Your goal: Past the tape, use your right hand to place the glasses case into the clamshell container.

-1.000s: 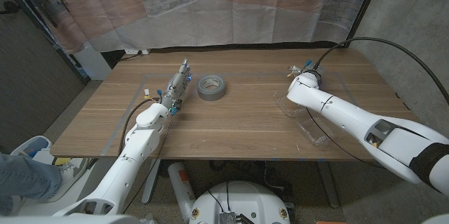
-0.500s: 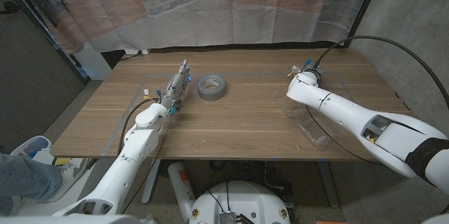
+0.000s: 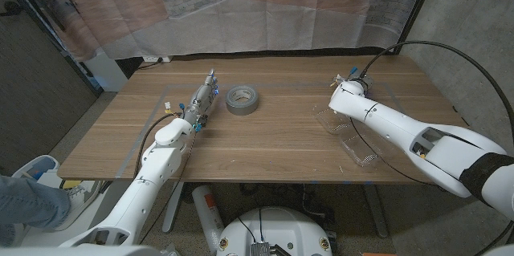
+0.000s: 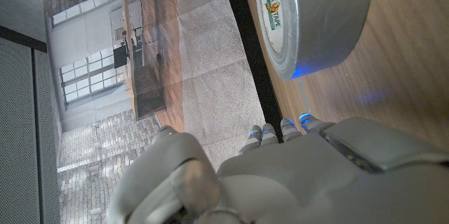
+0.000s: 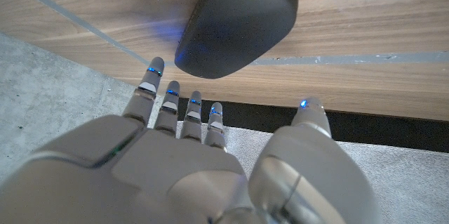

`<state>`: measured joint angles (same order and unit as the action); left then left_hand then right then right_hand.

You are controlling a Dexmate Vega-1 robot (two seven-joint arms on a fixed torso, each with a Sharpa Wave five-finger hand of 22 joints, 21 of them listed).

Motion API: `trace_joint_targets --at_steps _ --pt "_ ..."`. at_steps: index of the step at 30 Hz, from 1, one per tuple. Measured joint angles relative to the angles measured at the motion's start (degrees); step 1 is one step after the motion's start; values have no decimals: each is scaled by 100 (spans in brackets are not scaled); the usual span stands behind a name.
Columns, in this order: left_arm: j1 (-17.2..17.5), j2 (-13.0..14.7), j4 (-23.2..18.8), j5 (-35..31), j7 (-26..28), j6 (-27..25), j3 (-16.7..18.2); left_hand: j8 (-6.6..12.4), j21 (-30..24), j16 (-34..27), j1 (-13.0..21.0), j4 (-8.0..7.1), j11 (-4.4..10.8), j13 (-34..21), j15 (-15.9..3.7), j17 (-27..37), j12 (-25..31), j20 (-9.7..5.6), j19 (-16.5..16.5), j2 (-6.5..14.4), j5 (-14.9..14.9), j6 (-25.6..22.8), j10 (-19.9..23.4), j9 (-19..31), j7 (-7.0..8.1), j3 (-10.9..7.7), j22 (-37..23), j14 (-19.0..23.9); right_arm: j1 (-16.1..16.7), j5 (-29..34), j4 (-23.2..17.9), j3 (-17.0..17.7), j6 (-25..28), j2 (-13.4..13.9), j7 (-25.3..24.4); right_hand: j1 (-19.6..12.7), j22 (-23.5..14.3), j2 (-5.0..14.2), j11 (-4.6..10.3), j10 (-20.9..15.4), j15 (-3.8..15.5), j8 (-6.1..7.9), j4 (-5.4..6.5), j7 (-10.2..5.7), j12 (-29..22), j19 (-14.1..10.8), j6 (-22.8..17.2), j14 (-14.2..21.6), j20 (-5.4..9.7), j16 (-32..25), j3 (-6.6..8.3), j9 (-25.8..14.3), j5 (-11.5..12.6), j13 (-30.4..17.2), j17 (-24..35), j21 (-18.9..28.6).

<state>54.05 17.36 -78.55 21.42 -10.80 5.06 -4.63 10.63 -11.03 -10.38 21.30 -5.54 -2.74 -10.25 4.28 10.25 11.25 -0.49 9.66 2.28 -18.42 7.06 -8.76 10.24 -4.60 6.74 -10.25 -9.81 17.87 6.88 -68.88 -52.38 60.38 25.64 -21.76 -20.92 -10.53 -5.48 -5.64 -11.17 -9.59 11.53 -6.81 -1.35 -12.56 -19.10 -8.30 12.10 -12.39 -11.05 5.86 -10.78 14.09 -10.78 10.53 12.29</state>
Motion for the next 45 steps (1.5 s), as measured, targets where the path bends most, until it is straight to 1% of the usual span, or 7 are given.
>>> trace_joint_targets --at_steps 7,16,20,31,40,44,45 --pt "-21 0 32 -21 -5 -39 -1 0 0 0 0 0 0 0 0 0 0 0 0 0 0 0 0 0 0 0 0 0 -82 -14 212 0 -71 -50 16 -56 0 5 0 0 40 0 0 0 0 -31 0 -22 -31 0 0 0 0 0 0 0" --pt "-56 -6 88 -45 -12 -82 -7 0 0 0 23 18 0 0 0 0 0 30 30 23 0 0 0 0 0 18 0 0 -219 -34 590 -54 -181 -177 93 -72 0 22 32 -9 73 0 -24 -20 1 -52 -20 11 -10 0 24 0 0 0 0 0" --pt "-72 -13 117 -52 -15 -93 -7 0 0 0 23 18 0 0 0 0 0 30 30 23 0 0 0 0 0 18 0 0 -277 -38 746 -85 -221 -229 135 -86 0 35 32 -9 133 0 -24 -20 1 -133 -20 8 -9 0 24 0 0 0 0 0" --pt "-144 -43 241 -68 -52 -98 -7 0 0 0 23 -7 0 0 -1 0 0 29 30 23 -1 0 0 0 0 40 0 0 -424 -41 1131 -155 -313 -365 219 -174 0 68 32 -9 133 0 -47 -20 1 -257 -20 8 -10 0 47 0 0 0 0 45" --pt "-186 -62 323 -83 -68 -104 -7 0 0 0 23 9 0 0 -1 0 0 29 30 23 -3 0 0 0 0 56 0 0 -509 -59 1378 -185 -353 -436 289 -283 -29 97 53 12 163 0 -71 -20 1 -527 -20 39 10 0 71 0 0 0 0 111" --pt "-203 -71 354 -93 -74 -114 -7 0 0 0 23 9 0 0 -1 0 0 29 30 23 -3 0 0 0 0 56 0 0 -555 -62 1497 -218 -380 -472 332 -425 -29 181 52 12 227 0 -98 -20 2 -926 -20 104 19 0 98 0 0 -30 -14 246" --pt "-207 -73 361 -94 -75 -114 -7 0 0 0 23 9 0 0 0 0 0 29 30 23 -3 0 0 0 0 56 0 0 -557 -62 1500 -220 -386 -474 343 -454 -29 150 52 12 256 0 -112 -20 2 -1027 -20 134 41 0 112 -7 0 -30 -14 275"
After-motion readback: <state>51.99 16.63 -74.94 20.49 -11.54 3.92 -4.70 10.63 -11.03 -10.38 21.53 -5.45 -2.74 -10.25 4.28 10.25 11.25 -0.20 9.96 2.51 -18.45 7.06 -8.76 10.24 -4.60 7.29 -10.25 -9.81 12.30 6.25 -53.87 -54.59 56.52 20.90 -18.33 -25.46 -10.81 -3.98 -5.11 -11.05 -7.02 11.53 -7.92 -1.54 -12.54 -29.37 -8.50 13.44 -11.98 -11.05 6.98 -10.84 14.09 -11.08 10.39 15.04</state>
